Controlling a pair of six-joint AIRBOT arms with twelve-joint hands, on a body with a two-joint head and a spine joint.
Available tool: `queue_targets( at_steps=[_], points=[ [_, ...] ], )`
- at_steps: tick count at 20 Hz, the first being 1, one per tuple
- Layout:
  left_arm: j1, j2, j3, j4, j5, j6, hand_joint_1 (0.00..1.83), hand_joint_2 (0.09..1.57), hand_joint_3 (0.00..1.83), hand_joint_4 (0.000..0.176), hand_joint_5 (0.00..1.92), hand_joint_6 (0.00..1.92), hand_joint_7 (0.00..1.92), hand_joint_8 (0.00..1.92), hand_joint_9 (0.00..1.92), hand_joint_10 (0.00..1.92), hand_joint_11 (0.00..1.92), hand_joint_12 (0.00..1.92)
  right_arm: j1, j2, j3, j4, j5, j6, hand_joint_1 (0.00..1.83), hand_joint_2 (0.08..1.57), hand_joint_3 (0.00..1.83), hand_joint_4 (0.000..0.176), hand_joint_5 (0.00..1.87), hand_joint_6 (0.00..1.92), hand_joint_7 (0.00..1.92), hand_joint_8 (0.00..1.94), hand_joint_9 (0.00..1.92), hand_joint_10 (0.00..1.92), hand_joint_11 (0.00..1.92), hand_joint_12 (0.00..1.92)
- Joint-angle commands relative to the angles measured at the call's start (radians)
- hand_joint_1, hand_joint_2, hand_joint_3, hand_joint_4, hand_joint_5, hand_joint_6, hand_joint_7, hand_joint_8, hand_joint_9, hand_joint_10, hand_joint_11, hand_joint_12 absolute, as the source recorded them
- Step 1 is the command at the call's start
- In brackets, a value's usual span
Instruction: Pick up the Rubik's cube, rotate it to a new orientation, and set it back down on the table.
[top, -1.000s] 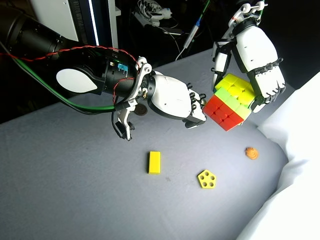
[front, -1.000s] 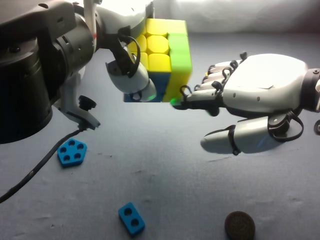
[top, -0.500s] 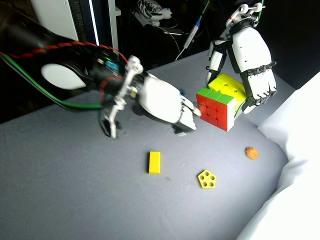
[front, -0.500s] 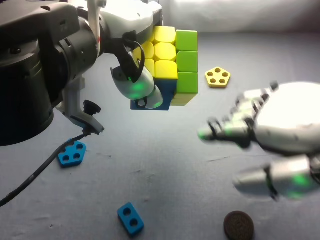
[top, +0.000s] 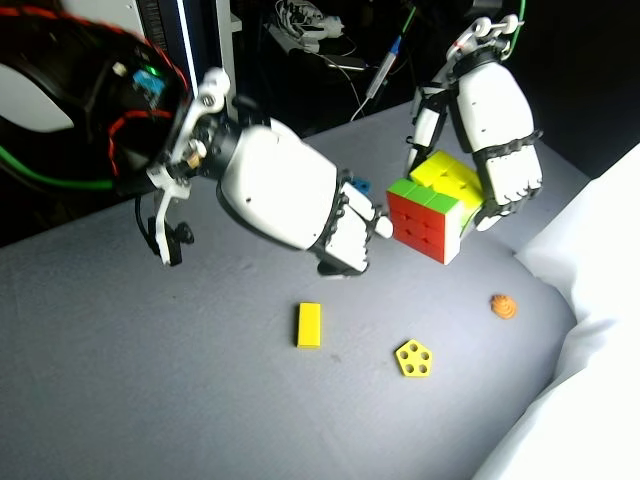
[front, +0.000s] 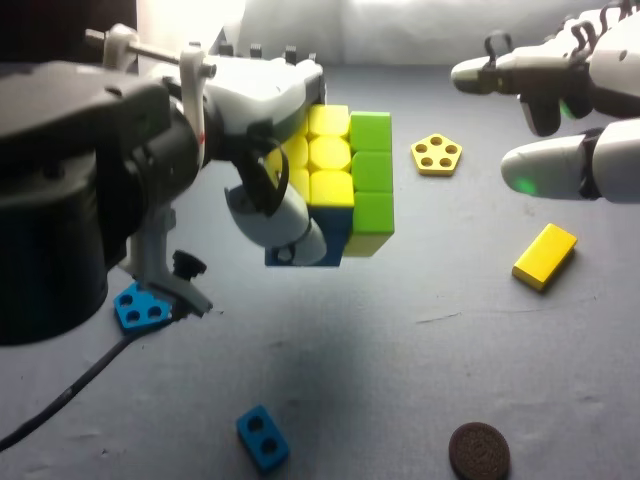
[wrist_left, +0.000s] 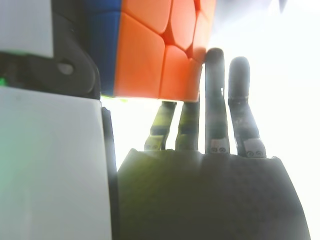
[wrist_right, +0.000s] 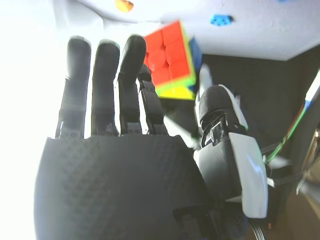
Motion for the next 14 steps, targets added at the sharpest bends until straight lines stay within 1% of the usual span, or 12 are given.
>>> queue_targets(
  at_steps=[1, 4, 5, 6, 7, 9, 11, 13, 14],
  points=[
    [-0.001, 0.006, -0.003, 0.084, 0.005, -0.021, 1.09, 1.20, 0.00, 0.000, 0.19, 1.29, 0.19, 1.39, 0.18, 1.42, 0.02, 1.55, 0.008, 0.001, 0.004, 0.005, 0.114, 0.007, 0.00, 1.33, 0.00, 0.000, 0.15, 0.00, 0.35, 1.48, 0.28, 1.92, 0.18, 1.92],
    [0.043, 0.008, -0.002, 0.114, 0.016, -0.076, 1.09, 1.20, 0.00, 0.000, 0.17, 1.27, 0.18, 1.38, 0.18, 1.42, 0.02, 1.56, -0.014, -0.007, 0.004, 0.005, 0.151, -0.003, 0.00, 1.33, 0.00, 0.000, 0.16, 0.01, 0.35, 1.46, 0.28, 1.90, 0.17, 1.92],
    [0.062, 0.008, -0.002, 0.120, 0.018, -0.091, 1.05, 1.20, 0.00, 0.000, 0.17, 1.27, 0.15, 1.40, 0.16, 1.42, 0.01, 1.56, -0.019, -0.009, 0.004, 0.005, 0.165, -0.007, 0.00, 1.33, 0.00, 0.000, 0.17, 0.01, 0.33, 1.46, 0.26, 1.90, 0.16, 1.92],
    [0.072, 0.008, -0.002, 0.123, 0.020, -0.098, 1.08, 1.21, 0.00, 0.000, 0.21, 1.24, 0.18, 1.38, 0.18, 1.41, 0.03, 1.55, -0.021, -0.010, 0.004, 0.005, 0.169, -0.007, 0.00, 1.32, 0.00, 0.000, 0.17, 0.01, 0.33, 1.47, 0.26, 1.91, 0.17, 1.92],
    [0.087, 0.007, -0.002, 0.144, 0.020, -0.122, 1.10, 1.21, 0.00, 0.000, 0.20, 1.26, 0.19, 1.38, 0.18, 1.43, 0.03, 1.56, -0.023, -0.011, 0.004, 0.005, 0.176, -0.007, 0.00, 1.32, 0.00, 0.000, 0.17, 0.01, 0.34, 1.47, 0.28, 1.91, 0.19, 1.92],
    [0.116, 0.006, -0.001, 0.172, 0.020, -0.169, 1.06, 1.23, 0.01, 0.000, 0.15, 1.36, 0.16, 1.41, 0.16, 1.43, 0.02, 1.55, -0.024, -0.014, 0.004, 0.005, 0.179, -0.007, 0.00, 1.32, 0.00, 0.000, 0.16, 0.00, 0.34, 1.47, 0.29, 1.90, 0.19, 1.92],
    [0.138, 0.006, 0.001, 0.195, 0.021, -0.201, 1.03, 1.22, 0.00, 0.000, 0.12, 1.39, 0.15, 1.43, 0.16, 1.44, 0.01, 1.55, -0.025, -0.017, 0.004, 0.005, 0.179, -0.008, 0.00, 1.32, 0.00, 0.000, 0.16, 0.00, 0.34, 1.48, 0.28, 1.92, 0.18, 1.92],
    [0.160, 0.004, 0.005, 0.214, 0.021, -0.228, 1.05, 1.21, 0.00, 0.000, 0.17, 1.32, 0.17, 1.41, 0.16, 1.43, 0.01, 1.57, -0.032, -0.022, 0.004, 0.005, 0.175, -0.008, 0.00, 1.32, 0.00, 0.000, 0.16, 0.00, 0.34, 1.48, 0.29, 1.92, 0.18, 1.92],
    [0.167, 0.002, 0.008, 0.217, 0.021, -0.230, 1.04, 1.21, 0.00, 0.000, 0.17, 1.32, 0.16, 1.41, 0.16, 1.44, 0.01, 1.58, -0.034, -0.024, 0.004, 0.005, 0.170, -0.008, 0.00, 1.32, 0.00, 0.000, 0.16, 0.00, 0.34, 1.48, 0.30, 1.92, 0.20, 1.92]
  ],
)
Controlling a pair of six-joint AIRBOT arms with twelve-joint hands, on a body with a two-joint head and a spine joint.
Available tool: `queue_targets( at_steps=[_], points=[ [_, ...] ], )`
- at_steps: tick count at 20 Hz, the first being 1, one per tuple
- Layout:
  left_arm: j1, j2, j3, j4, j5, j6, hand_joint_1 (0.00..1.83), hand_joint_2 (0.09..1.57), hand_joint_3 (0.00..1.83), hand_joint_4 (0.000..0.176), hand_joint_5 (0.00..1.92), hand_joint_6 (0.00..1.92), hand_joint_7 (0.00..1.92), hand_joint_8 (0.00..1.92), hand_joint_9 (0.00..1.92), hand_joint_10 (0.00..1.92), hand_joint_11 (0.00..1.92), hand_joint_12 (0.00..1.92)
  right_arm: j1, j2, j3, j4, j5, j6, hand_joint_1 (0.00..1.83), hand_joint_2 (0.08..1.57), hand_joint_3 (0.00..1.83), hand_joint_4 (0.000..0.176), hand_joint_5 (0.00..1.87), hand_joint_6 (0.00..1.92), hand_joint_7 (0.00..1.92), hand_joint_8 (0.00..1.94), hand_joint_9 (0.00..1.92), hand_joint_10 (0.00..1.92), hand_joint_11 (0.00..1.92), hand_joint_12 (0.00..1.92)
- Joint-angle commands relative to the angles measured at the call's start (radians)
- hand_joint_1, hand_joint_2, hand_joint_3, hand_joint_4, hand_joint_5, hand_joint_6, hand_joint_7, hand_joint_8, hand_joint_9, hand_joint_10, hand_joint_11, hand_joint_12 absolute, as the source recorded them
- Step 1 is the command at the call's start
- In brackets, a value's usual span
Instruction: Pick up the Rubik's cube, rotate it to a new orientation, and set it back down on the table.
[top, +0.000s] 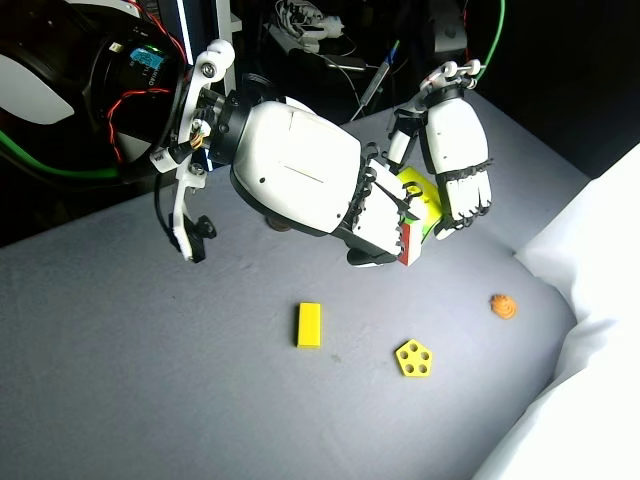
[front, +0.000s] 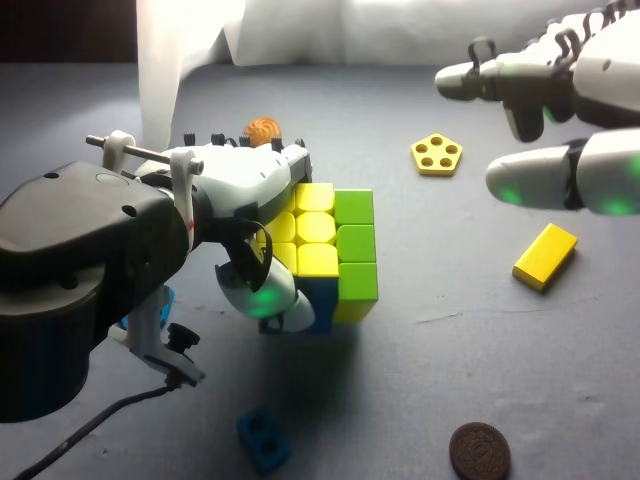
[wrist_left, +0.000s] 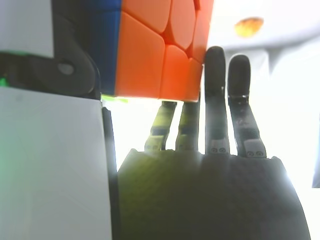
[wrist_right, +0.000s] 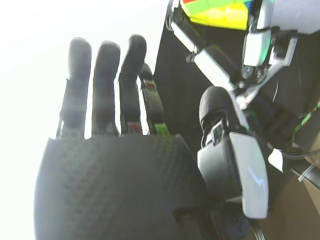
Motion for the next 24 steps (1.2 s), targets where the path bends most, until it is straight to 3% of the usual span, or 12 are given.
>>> queue_targets(
  at_steps=[1, 7, 13, 15, 16, 17, 18, 20, 21, 22, 23, 24],
  points=[
    [-0.007, 0.001, 0.006, 0.074, -0.018, -0.008, 1.04, 1.21, 0.00, 0.000, 0.17, 1.32, 0.16, 1.41, 0.16, 1.44, 0.01, 1.58, 0.008, 0.003, 0.000, 0.005, 0.107, 0.001, 0.00, 1.32, 0.00, 0.000, 0.16, 0.00, 0.34, 1.48, 0.30, 1.92, 0.21, 1.92],
    [0.028, -0.022, 0.021, 0.111, -0.016, -0.053, 1.00, 1.24, 0.01, 0.000, 0.10, 1.41, 0.15, 1.44, 0.15, 1.47, 0.00, 1.59, 0.007, 0.000, 0.000, 0.004, 0.107, -0.001, 0.00, 1.32, 0.00, 0.000, 0.16, 0.00, 0.33, 1.49, 0.27, 1.92, 0.17, 1.92],
    [0.074, -0.046, 0.028, 0.163, -0.016, -0.110, 1.06, 1.21, 0.00, 0.000, 0.17, 1.25, 0.14, 1.41, 0.14, 1.47, 0.00, 1.58, 0.007, -0.001, 0.000, 0.004, 0.108, -0.003, 0.00, 1.32, 0.00, 0.000, 0.15, 0.00, 0.30, 1.47, 0.27, 1.90, 0.19, 1.92],
    [0.088, -0.054, 0.031, 0.177, -0.016, -0.123, 1.05, 1.20, 0.00, 0.000, 0.16, 1.34, 0.18, 1.40, 0.17, 1.44, 0.02, 1.58, 0.007, 0.000, 0.001, 0.004, 0.110, -0.004, 0.00, 1.31, 0.00, 0.000, 0.17, 0.01, 0.31, 1.05, 0.22, 1.54, 0.06, 1.92],
    [0.093, -0.055, 0.031, 0.181, -0.016, -0.127, 1.06, 1.20, 0.00, 0.000, 0.17, 1.31, 0.18, 1.38, 0.17, 1.44, 0.03, 1.57, 0.007, 0.000, 0.001, 0.004, 0.111, -0.004, 0.00, 1.28, 0.00, 0.000, 0.18, 0.01, 0.27, 0.64, 0.12, 1.17, 0.01, 1.77],
    [0.097, -0.055, 0.031, 0.185, -0.016, -0.128, 1.05, 1.20, 0.00, 0.000, 0.19, 1.28, 0.18, 1.38, 0.17, 1.43, 0.03, 1.57, 0.007, 0.000, 0.001, 0.004, 0.112, -0.004, 0.00, 1.26, 0.00, 0.000, 0.20, 0.01, 0.29, 0.35, 0.14, 0.86, 0.00, 1.60],
    [0.100, -0.055, 0.031, 0.188, -0.016, -0.128, 1.03, 1.22, 0.01, 0.000, 0.19, 1.23, 0.16, 1.39, 0.15, 1.44, 0.00, 1.58, 0.007, 0.000, 0.001, 0.004, 0.114, -0.004, 0.00, 1.24, 0.00, 0.000, 0.18, 0.01, 0.25, 0.17, 0.08, 0.62, 0.00, 1.20],
    [0.104, -0.055, 0.030, 0.190, -0.016, -0.128, 0.95, 1.24, 0.01, 0.000, 0.15, 1.22, 0.14, 1.39, 0.15, 1.44, 0.00, 1.59, 0.007, 0.000, 0.001, 0.004, 0.115, -0.005, 0.00, 1.23, 0.00, 0.000, 0.13, 0.00, 0.15, 0.01, 0.06, 0.22, 0.00, 0.49],
    [0.104, -0.055, 0.030, 0.191, -0.016, -0.128, 0.91, 1.25, 0.01, 0.000, 0.15, 1.09, 0.14, 1.33, 0.15, 1.39, 0.00, 1.55, 0.007, 0.000, 0.001, 0.004, 0.116, -0.005, 0.00, 1.23, 0.00, 0.000, 0.12, 0.00, 0.11, 0.02, 0.05, 0.15, 0.00, 0.25],
    [0.104, -0.055, 0.030, 0.194, -0.016, -0.128, 0.86, 1.24, 0.00, 0.000, 0.16, 0.74, 0.13, 1.15, 0.14, 1.27, 0.00, 1.42, 0.007, 0.000, 0.001, 0.004, 0.116, -0.005, 0.00, 1.23, 0.00, 0.000, 0.10, 0.00, 0.10, 0.01, 0.04, 0.11, 0.00, 0.10],
    [0.101, -0.055, 0.030, 0.197, -0.016, -0.128, 0.83, 1.22, 0.00, 0.000, 0.24, 0.43, 0.23, 0.85, 0.20, 1.03, 0.00, 1.29, 0.007, 0.000, 0.001, 0.004, 0.116, -0.005, 0.00, 1.23, 0.00, 0.000, 0.11, 0.01, 0.11, 0.01, 0.06, 0.09, 0.00, 0.12],
    [0.097, -0.055, 0.030, 0.197, -0.016, -0.127, 0.79, 1.18, 0.00, 0.000, 0.23, 0.19, 0.35, 0.39, 0.28, 0.61, 0.00, 1.13, 0.007, 0.000, 0.001, 0.004, 0.116, -0.005, 0.00, 1.23, 0.00, 0.000, 0.11, 0.00, 0.08, 0.01, 0.05, 0.07, 0.00, 0.04]
  ],
)
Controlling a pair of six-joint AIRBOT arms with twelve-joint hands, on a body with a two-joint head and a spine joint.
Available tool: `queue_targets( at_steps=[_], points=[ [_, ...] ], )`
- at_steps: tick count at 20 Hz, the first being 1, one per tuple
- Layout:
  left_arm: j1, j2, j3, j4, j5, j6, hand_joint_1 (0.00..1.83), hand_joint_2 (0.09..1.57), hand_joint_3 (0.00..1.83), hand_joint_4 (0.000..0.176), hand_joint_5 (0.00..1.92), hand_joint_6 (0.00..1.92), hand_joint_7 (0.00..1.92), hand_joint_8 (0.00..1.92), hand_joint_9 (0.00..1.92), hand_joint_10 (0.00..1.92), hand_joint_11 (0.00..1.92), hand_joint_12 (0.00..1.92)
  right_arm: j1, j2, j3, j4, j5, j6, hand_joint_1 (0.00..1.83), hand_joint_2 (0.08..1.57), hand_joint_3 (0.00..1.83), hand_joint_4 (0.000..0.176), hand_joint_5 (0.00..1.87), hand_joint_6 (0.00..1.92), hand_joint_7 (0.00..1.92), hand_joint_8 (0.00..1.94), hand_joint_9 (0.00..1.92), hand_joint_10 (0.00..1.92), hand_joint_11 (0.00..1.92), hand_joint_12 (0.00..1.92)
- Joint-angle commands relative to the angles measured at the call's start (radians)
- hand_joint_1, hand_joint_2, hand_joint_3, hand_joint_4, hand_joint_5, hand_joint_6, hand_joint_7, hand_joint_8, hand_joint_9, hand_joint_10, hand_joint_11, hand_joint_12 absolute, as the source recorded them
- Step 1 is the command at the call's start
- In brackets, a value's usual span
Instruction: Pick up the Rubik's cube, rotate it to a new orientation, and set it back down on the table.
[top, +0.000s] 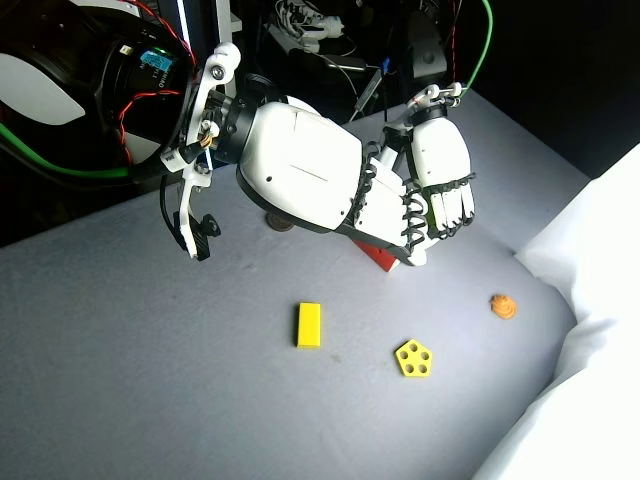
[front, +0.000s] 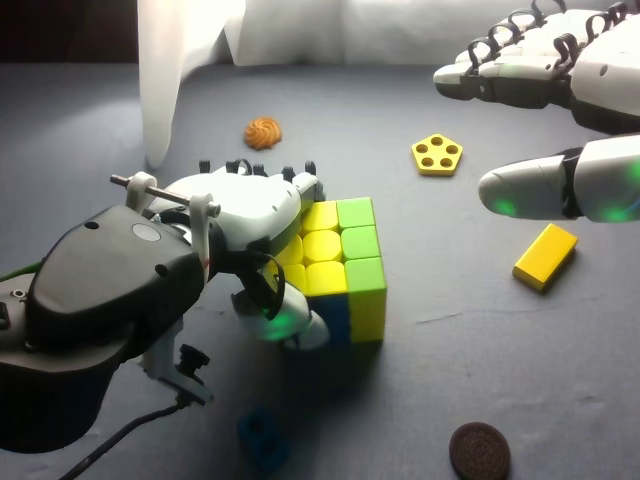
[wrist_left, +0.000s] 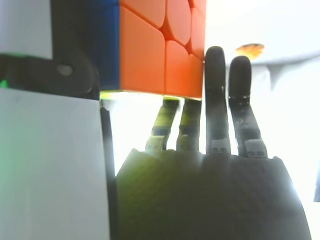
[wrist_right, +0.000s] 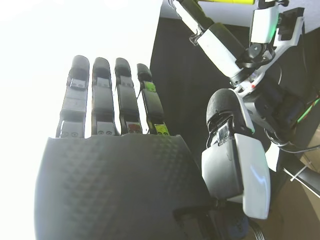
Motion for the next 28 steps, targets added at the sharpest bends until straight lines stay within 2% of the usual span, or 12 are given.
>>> queue_targets(
  at_steps=[1, 2, 5, 6, 7, 8, 10, 13, 18, 23, 27, 28],
  points=[
    [-0.010, 0.001, -0.003, 0.033, -0.010, 0.003, 0.75, 1.16, 0.00, 0.000, 0.21, 0.06, 0.37, 0.13, 0.31, 0.31, 0.00, 1.03, 0.007, 0.004, 0.001, 0.004, 0.119, 0.000, 0.00, 1.23, 0.00, 0.000, 0.11, 0.00, 0.08, 0.00, 0.06, 0.05, 0.00, 0.07],
    [-0.016, 0.002, -0.005, 0.031, -0.014, 0.004, 0.71, 1.08, 0.00, 0.000, 0.12, 0.01, 0.26, 0.03, 0.25, 0.11, 0.00, 0.88, 0.007, 0.004, 0.001, 0.004, 0.119, 0.000, 0.00, 1.23, 0.00, 0.000, 0.07, 0.00, 0.05, 0.00, 0.05, 0.03, 0.00, 0.01],
    [-0.050, 0.012, -0.014, -0.005, -0.026, 0.042, 0.60, 0.94, 0.00, 0.001, 0.00, 0.00, 0.01, 0.00, 0.01, 0.00, 0.00, 0.30, 0.007, 0.004, 0.001, 0.004, 0.119, 0.000, 0.00, 1.24, 0.00, 0.000, 0.06, 0.00, 0.05, 0.00, 0.04, 0.03, 0.00, 0.00],
    [-0.066, 0.016, -0.018, -0.018, -0.026, 0.060, 0.57, 0.91, 0.00, 0.021, 0.00, 0.00, 0.00, 0.00, 0.00, 0.00, 0.00, 0.06, 0.007, 0.004, 0.001, 0.004, 0.119, 0.000, 0.00, 1.24, 0.00, 0.000, 0.07, 0.00, 0.06, 0.01, 0.05, 0.03, 0.00, 0.00],
    [-0.081, 0.021, -0.023, -0.040, -0.028, 0.087, 0.55, 0.89, 0.00, 0.035, 0.00, 0.00, 0.00, 0.00, 0.00, 0.00, 0.00, 0.01, 0.007, 0.004, 0.001, 0.004, 0.119, 0.000, 0.00, 1.24, 0.00, 0.000, 0.07, 0.01, 0.07, 0.01, 0.05, 0.03, 0.00, 0.00],
    [-0.101, 0.030, -0.032, -0.063, -0.034, 0.110, 0.54, 0.87, 0.00, 0.056, 0.00, 0.00, 0.00, 0.00, 0.00, 0.00, 0.00, 0.00, 0.007, 0.004, 0.001, 0.004, 0.119, 0.000, 0.00, 1.24, 0.00, 0.000, 0.08, 0.01, 0.08, 0.01, 0.07, 0.03, 0.02, 0.01],
    [-0.123, 0.043, -0.047, -0.082, -0.052, 0.130, 0.54, 0.82, 0.00, 0.075, 0.00, 0.00, 0.00, 0.00, 0.00, 0.00, 0.00, 0.00, 0.007, 0.004, 0.001, 0.004, 0.119, 0.000, 0.00, 1.25, 0.01, 0.000, 0.07, 0.01, 0.07, 0.01, 0.06, 0.03, 0.00, 0.00],
    [-0.152, 0.060, -0.064, -0.094, -0.042, 0.154, 0.54, 0.81, 0.00, 0.090, 0.00, 0.00, 0.00, 0.00, 0.00, 0.00, 0.00, 0.00, 0.007, 0.004, 0.001, 0.004, 0.121, 0.000, 0.00, 1.25, 0.01, 0.000, 0.09, 0.01, 0.09, 0.01, 0.09, 0.04, 0.02, 0.01],
    [-0.211, 0.104, -0.069, -0.047, 0.084, 0.175, 0.53, 0.82, 0.00, 0.071, 0.00, 0.00, 0.00, 0.00, 0.00, 0.00, 0.00, 0.00, -0.007, 0.003, 0.001, 0.004, 0.157, -0.008, 0.00, 1.25, 0.01, 0.000, 0.05, 0.00, 0.09, 0.01, 0.08, 0.03, 0.02, 0.02],
    [-0.255, 0.172, -0.083, -0.015, 0.254, 0.206, 0.53, 0.85, 0.01, 0.068, 0.00, 0.00, 0.00, 0.00, 0.00, 0.00, 0.05, 0.03, -0.007, 0.003, 0.000, -0.010, 0.158, -0.010, 0.00, 1.27, 0.01, 0.000, 0.03, 0.01, 0.09, 0.01, 0.08, 0.02, 0.00, 0.00],
    [-0.275, 0.200, -0.108, -0.010, 0.277, 0.206, 0.47, 0.87, 0.01, 0.045, 0.00, 0.00, 0.00, 0.00, 0.00, 0.00, 0.05, 0.03, -0.007, 0.002, 0.000, -0.010, 0.156, -0.010, 0.00, 1.26, 0.00, 0.000, 0.06, 0.02, 0.13, 0.02, 0.09, 0.02, 0.02, 0.01],
    [-0.286, 0.201, -0.110, -0.005, 0.277, 0.206, 0.42, 0.91, 0.01, 0.039, 0.00, 0.00, 0.00, 0.00, 0.00, 0.00, 0.01, 0.26, -0.007, 0.002, 0.000, -0.010, 0.155, -0.010, 0.00, 1.26, 0.00, 0.000, 0.07, 0.03, 0.13, 0.02, 0.10, 0.03, 0.02, 0.01]
  ],
)
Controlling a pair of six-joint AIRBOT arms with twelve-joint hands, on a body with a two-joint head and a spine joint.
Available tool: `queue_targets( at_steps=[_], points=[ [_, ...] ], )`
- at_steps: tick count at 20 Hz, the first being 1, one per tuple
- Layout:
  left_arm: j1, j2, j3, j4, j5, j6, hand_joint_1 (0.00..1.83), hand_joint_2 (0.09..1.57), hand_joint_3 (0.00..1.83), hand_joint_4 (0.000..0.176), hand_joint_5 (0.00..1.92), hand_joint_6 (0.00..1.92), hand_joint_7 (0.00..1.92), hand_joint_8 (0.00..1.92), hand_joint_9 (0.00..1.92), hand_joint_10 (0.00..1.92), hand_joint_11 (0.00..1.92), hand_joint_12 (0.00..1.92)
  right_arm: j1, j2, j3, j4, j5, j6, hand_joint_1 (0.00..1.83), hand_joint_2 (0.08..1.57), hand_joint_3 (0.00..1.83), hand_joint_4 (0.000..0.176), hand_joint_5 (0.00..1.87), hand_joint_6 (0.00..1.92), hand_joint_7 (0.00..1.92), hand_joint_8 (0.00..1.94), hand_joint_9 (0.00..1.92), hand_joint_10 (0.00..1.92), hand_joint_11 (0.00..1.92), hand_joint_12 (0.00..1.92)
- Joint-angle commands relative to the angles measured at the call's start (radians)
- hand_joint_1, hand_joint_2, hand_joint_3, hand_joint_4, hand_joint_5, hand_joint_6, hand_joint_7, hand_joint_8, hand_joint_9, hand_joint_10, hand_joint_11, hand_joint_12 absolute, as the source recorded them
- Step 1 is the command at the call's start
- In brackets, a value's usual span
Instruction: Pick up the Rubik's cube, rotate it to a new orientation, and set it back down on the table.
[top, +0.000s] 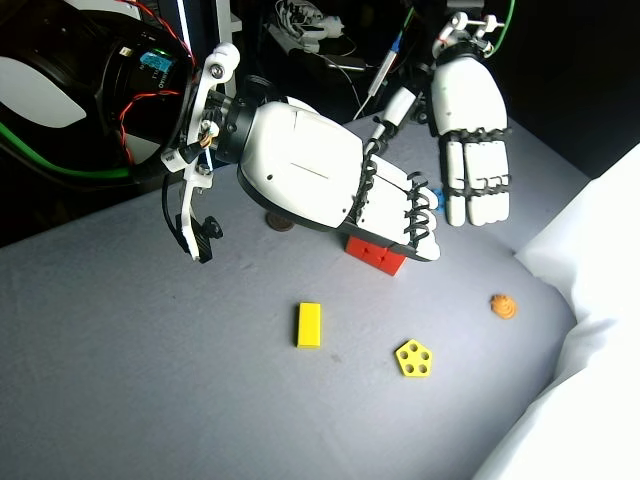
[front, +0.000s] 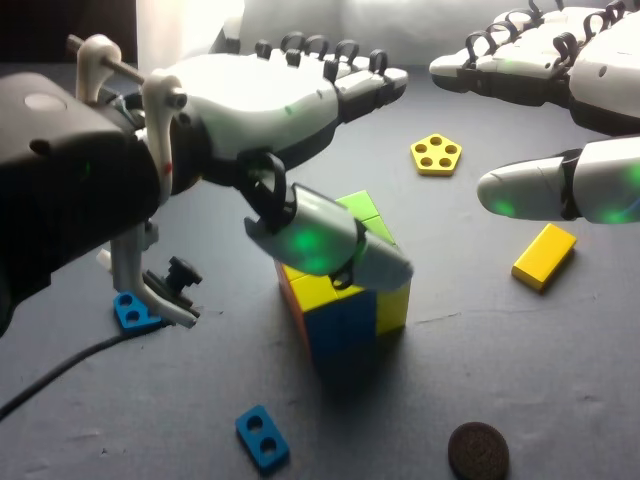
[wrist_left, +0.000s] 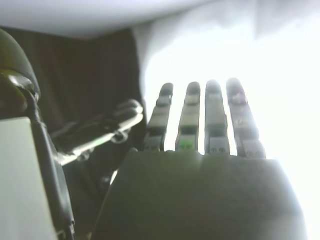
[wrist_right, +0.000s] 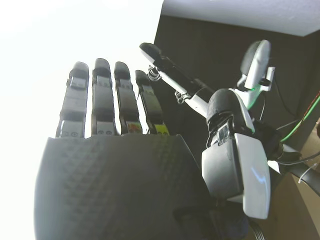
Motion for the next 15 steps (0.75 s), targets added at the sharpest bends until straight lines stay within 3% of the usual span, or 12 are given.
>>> queue_targets(
  at_steps=[1, 4, 6, 7, 8, 9, 10, 11, 13, 15],
  points=[
    [-0.024, 0.012, -0.001, 0.053, -0.018, -0.001, 0.27, 1.04, 0.03, 0.000, 0.00, 0.00, 0.00, 0.00, 0.01, 0.00, 0.00, 0.32, 0.008, 0.004, 0.000, 0.000, 0.119, 0.002, 0.00, 1.25, 0.00, 0.000, 0.10, 0.03, 0.16, 0.03, 0.12, 0.04, 0.03, 0.02],
    [-0.059, 0.012, 0.008, 0.070, -0.001, 0.000, 0.13, 1.13, 0.02, 0.000, 0.00, 0.00, 0.03, 0.00, 0.04, 0.01, 0.00, 0.38, 0.008, 0.002, -0.002, 0.000, 0.118, 0.002, 0.00, 1.26, 0.00, 0.000, 0.06, 0.02, 0.15, 0.02, 0.15, 0.05, 0.05, 0.04],
    [-0.078, 0.012, 0.011, 0.077, 0.012, 0.000, 0.14, 1.16, 0.00, 0.000, 0.06, 0.01, 0.13, 0.02, 0.13, 0.02, 0.00, 0.47, 0.008, 0.002, -0.004, 0.000, 0.118, 0.002, 0.00, 1.28, 0.00, 0.000, 0.18, 0.02, 0.27, 0.02, 0.26, 0.08, 0.00, 0.84],
    [-0.084, 0.013, 0.014, 0.079, 0.027, 0.000, 0.15, 1.16, 0.00, 0.000, 0.12, 0.02, 0.20, 0.02, 0.18, 0.02, 0.00, 0.54, 0.008, 0.002, -0.004, 0.000, 0.117, 0.002, 0.00, 1.28, 0.00, 0.000, 0.25, 0.05, 0.33, 0.03, 0.33, 0.12, 0.00, 1.10],
    [-0.089, 0.014, 0.015, 0.079, 0.036, 0.000, 0.19, 1.16, 0.00, 0.000, 0.21, 0.03, 0.35, 0.04, 0.30, 0.05, 0.00, 0.70, 0.008, 0.002, -0.004, 0.000, 0.116, 0.002, 0.00, 1.29, 0.00, 0.000, 0.32, 0.15, 0.45, 0.15, 0.26, 0.62, 0.00, 1.32],
    [-0.093, 0.016, 0.015, 0.079, 0.038, 0.000, 0.22, 1.17, 0.00, 0.000, 0.43, 0.07, 0.58, 0.09, 0.55, 0.14, 0.04, 1.01, 0.008, 0.002, -0.004, 0.000, 0.116, 0.002, 0.04, 1.31, 0.00, 0.000, 0.17, 0.91, 0.34, 1.02, 0.21, 1.40, 0.00, 1.73],
    [-0.096, 0.018, 0.015, 0.082, 0.042, 0.000, 0.22, 1.17, 0.00, 0.000, 0.43, 0.07, 0.58, 0.09, 0.55, 0.14, 0.04, 1.01, 0.008, 0.002, -0.005, 0.000, 0.116, 0.002, 0.04, 1.31, 0.00, 0.000, 0.17, 0.91, 0.34, 1.02, 0.21, 1.40, 0.00, 1.73],
    [-0.100, 0.023, 0.015, 0.093, 0.051, 0.000, 0.21, 1.17, 0.00, 0.000, 0.52, 0.10, 0.61, 0.22, 0.58, 0.30, 0.07, 1.12, 0.008, 0.002, -0.005, 0.000, 0.115, 0.002, 0.06, 1.31, 0.00, 0.000, 0.12, 1.22, 0.30, 1.33, 0.22, 1.60, 0.00, 1.88],
    [-0.103, 0.030, 0.018, 0.114, 0.084, 0.000, 0.28, 1.17, 0.00, 0.000, 0.32, 1.14, 0.41, 1.06, 0.40, 1.02, 0.12, 1.30, 0.007, 0.002, -0.005, 0.000, 0.115, 0.002, 0.03, 1.33, 0.00, 0.000, 0.16, 1.55, 0.33, 1.64, 0.21, 1.84, 0.04, 1.92],
    [-0.102, 0.037, 0.019, 0.129, 0.111, 0.000, 0.29, 1.17, 0.00, 0.000, 0.29, 1.18, 0.38, 1.12, 0.36, 1.11, 0.12, 1.34, 0.007, 0.002, -0.005, 0.000, 0.115, 0.002, 0.01, 1.33, 0.00, 0.000, 0.17, 1.57, 0.32, 1.66, 0.20, 1.86, 0.04, 1.92]
  ],
)
